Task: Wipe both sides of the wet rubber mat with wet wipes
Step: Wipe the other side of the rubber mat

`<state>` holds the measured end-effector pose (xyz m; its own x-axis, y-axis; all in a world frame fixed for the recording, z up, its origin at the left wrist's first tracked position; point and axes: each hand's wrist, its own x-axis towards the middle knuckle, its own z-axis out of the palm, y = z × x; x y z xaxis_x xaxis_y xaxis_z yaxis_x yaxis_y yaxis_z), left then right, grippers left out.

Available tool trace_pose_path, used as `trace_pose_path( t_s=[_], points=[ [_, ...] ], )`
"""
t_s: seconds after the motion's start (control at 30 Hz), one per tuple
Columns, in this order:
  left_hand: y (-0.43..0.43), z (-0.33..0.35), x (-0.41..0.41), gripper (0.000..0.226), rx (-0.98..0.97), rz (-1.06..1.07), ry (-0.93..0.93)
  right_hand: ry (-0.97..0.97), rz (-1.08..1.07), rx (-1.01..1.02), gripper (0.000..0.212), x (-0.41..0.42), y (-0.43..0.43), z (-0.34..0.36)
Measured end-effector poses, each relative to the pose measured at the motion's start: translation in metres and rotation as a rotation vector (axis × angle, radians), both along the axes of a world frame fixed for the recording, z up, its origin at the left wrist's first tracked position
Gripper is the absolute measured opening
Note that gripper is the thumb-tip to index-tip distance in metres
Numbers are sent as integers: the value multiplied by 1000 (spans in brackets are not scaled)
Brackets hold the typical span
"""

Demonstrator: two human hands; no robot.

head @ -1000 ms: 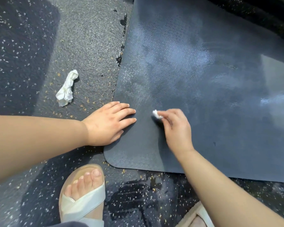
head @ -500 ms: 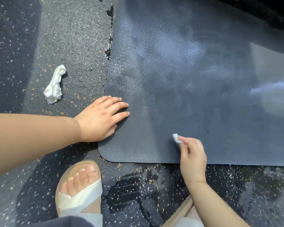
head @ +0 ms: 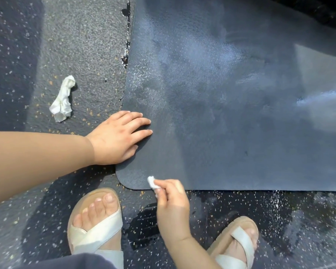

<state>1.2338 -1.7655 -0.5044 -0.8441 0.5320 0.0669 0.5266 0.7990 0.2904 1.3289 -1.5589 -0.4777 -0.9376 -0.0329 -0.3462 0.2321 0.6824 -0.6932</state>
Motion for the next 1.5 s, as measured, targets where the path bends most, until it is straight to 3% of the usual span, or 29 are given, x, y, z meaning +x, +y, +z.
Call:
trace_pose_path(
  t_s=[0.17, 0.4, 0.53, 0.67, 0.77, 0.9, 1.07, 1.23, 1.33, 1.43, 1.5],
  points=[
    [-5, -3, -2, 49, -10, 36, 14, 33, -371, 147, 23, -45, 44, 4],
    [-17, -5, -5, 37, -33, 50, 41, 33, -409, 154, 16, -21, -7, -13],
    [-20, -4, -7, 45, -32, 63, 14, 20, -328, 92, 16, -12, -32, -11],
    [-21, -3, -7, 45, -27, 67, 1, -60, 43, -75, 17, 5, -60, 0],
    [-22, -4, -7, 43, -34, 72, 3, -3, 110, -171, 20, -15, -63, 7],
    [-29, -3, -9, 36, -32, 86, 40, 202, 301, 8, 20, -67, -57, 3],
    [-31, -1, -11, 45, -42, 69, 35, 262, 724, 63, 24, -66, -57, -4],
    [-29, -1, -11, 38, -30, 56, 23, -128, 1261, 136, 28, -64, -27, 9],
    [-30, 0, -12, 40, -24, 61, 10, -100, 1081, 41, 19, -80, -25, 20],
    [-29, 1, -13, 40, -23, 71, 13, 49, 852, 103, 16, -95, -37, 15],
    [-30, 3, -12, 39, -22, 99, 20, 13, 864, 167, 18, -95, -43, 12]
  ],
)
